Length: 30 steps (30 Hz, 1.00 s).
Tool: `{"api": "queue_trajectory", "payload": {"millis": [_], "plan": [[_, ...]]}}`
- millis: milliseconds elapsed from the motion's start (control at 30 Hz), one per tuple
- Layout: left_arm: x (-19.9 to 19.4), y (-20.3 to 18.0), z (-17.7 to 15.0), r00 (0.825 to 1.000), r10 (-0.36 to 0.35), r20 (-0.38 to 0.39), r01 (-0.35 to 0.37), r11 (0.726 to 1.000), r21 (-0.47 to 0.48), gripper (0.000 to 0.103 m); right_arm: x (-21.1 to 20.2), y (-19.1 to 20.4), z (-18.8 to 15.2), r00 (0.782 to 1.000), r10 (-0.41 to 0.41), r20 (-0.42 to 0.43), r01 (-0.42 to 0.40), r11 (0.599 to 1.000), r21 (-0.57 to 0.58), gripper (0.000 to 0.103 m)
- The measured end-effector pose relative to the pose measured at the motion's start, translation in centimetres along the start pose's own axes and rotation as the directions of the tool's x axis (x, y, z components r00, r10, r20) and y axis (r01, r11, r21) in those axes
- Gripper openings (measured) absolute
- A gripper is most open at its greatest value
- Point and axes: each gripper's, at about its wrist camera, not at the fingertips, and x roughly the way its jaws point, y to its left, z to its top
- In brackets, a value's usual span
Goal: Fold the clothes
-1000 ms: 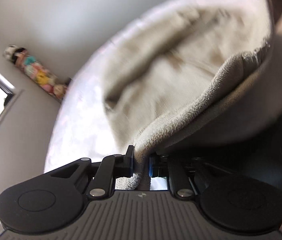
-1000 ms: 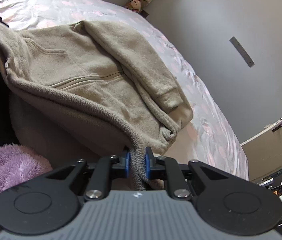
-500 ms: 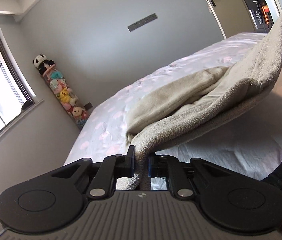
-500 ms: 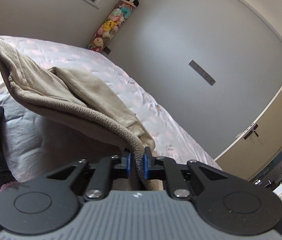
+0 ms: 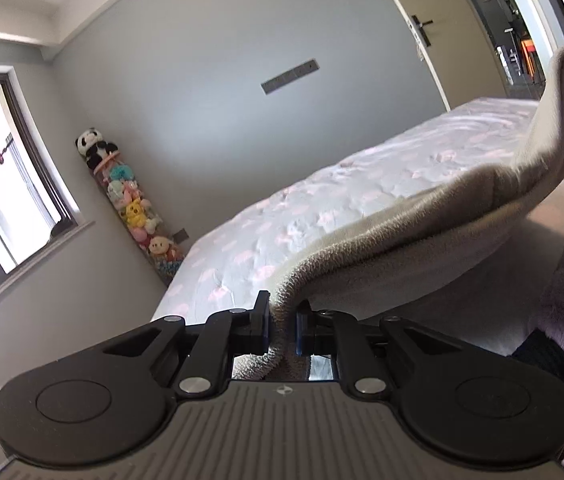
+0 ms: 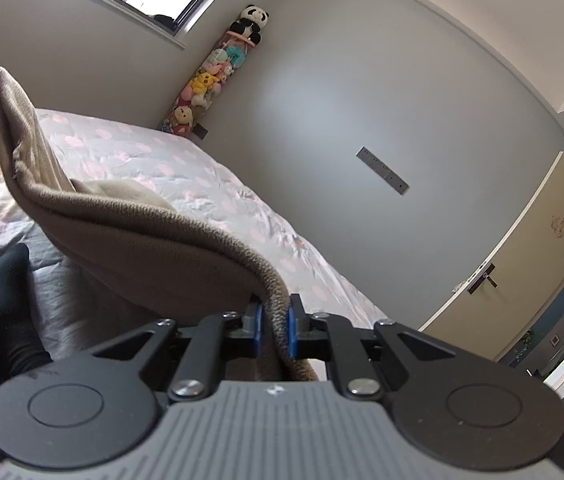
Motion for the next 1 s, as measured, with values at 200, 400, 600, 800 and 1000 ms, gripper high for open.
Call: {"api": "queue_trajectory", "payload": {"millis": [200,400,600,800,1000], "plan": [[1.8,-0.3,-0.1,0.999,-0.022,-0.032,0.023,1.0,0.0,0.01,3.9,0.4,-0.6,0.999,0.033,-0.035,-0.033,0.999,0.001,0.014],[4.5,-0.6,1.8,1.0,0.006,-0.015,-0.006,0.999,0.034,0.01,6.9,-0.4,-0.5,0.999,0.021,-0.04,-0.022,1.0,-0.01,0.014],[7.5,-0.4,4.7,1.0,0.024,0.016,-0.025,0.994,0.104,0.01,10.4,-2.5,0.2,0.999,0.01,-0.04,-0.01,1.0,0.0,0.014],[11.4,0.5,6.9,0.999,0.025,0.024,-0.029,0.983,0.181,0.01,14.6,-4.5,1.2,0.999,0.006,-0.042,-0.005,0.999,0.036,0.015],[16.8,-0.1,9.1,0.999,0.027,0.024,-0.032,0.963,0.268,0.01,19.1,-6.1,1.8,0.998,0.014,-0.058,-0.012,0.999,0.044,0.015]]}}
